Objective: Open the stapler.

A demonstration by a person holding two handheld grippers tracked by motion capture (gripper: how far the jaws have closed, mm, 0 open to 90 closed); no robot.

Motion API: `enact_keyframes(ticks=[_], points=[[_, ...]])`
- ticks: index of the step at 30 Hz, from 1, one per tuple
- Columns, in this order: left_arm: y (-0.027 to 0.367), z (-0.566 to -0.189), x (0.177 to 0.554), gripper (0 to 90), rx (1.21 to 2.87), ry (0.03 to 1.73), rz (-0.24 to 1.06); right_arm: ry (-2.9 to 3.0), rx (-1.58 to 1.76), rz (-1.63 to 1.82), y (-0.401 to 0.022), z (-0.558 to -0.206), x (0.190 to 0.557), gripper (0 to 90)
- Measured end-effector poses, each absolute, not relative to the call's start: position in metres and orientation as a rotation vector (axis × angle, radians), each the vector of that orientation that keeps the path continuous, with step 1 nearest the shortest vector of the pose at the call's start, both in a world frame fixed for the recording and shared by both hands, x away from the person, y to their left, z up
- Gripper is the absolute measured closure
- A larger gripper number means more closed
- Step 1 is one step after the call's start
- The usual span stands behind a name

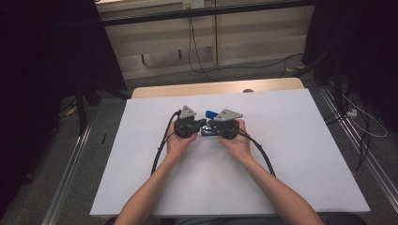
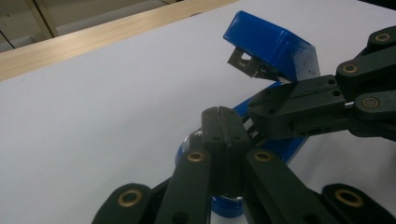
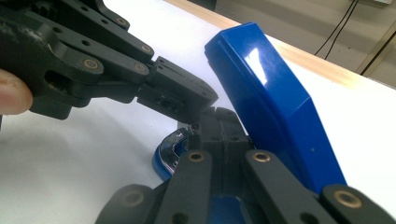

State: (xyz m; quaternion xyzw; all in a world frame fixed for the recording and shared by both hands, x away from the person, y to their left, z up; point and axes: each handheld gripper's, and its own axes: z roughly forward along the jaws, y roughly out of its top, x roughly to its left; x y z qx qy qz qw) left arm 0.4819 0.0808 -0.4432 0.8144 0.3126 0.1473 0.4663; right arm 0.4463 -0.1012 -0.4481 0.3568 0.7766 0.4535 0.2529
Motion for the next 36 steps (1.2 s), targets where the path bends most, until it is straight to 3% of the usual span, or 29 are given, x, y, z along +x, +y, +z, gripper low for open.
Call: enact_keyframes(ticks=[36], points=[[0.081,-0.4476,0.4814,90.0,2.003,0.772,0.364,2.04,0.982,1.251,-0.0995,-0.4427,0.4438,90.0]])
